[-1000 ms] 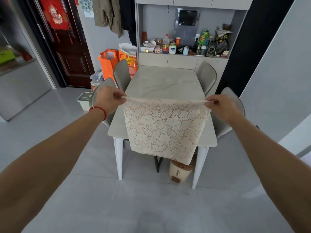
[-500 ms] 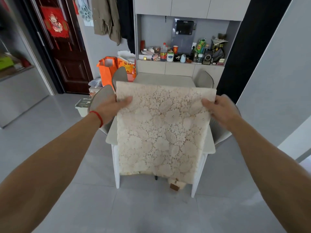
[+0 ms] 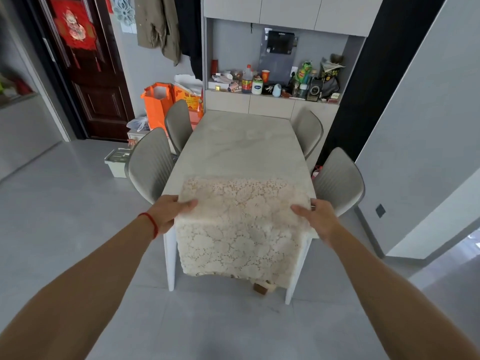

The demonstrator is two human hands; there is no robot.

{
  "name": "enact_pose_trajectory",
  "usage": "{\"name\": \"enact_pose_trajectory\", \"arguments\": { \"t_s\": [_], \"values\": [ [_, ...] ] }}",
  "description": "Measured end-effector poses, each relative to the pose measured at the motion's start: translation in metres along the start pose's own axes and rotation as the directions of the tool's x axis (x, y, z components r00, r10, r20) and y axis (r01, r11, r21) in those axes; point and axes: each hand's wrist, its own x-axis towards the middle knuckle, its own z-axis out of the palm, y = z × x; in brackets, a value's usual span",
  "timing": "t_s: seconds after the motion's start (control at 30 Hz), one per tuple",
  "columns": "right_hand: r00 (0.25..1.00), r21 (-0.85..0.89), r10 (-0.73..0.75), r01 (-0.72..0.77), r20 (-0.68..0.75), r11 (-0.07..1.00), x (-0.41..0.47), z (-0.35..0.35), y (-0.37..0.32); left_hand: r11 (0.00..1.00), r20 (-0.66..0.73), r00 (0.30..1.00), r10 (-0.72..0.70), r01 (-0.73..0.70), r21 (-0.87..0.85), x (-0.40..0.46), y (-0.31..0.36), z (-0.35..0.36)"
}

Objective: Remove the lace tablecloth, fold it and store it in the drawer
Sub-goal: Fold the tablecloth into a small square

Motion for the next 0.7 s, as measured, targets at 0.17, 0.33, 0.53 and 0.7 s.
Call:
{"name": "enact_pose_trajectory", "arguments": {
  "t_s": [0.17, 0.33, 0.53, 0.7],
  "values": [
    [0.944, -0.031, 0.275, -0.274, 0.182, 0.961, -0.010, -0.004, 0.019, 0.983, 0.209, 0.966, -0.156, 0.130, 0.131, -0.005, -0.020, -0.003],
    [0.947, 0.203, 0.276, -0.306, 0.163, 0.930, -0.015, 0.006, 0.039, 0.987, 0.132, 0.979, -0.154, 0.159, -0.024, -0.009, -0.040, 0.002],
    [0.919, 0.004, 0.361, -0.366, 0.159, 0.931, -0.023, 0.005, 0.045, 0.984, 0.141, 0.974, -0.177, 0.174, 0.036, -0.015, -0.042, -0.002],
    [0.944, 0.182, 0.330, -0.324, -0.005, 0.928, -0.018, 0.013, 0.039, 0.986, -0.055, 0.989, -0.136, 0.129, -0.106, -0.011, -0.040, 0.005]
  ]
}}
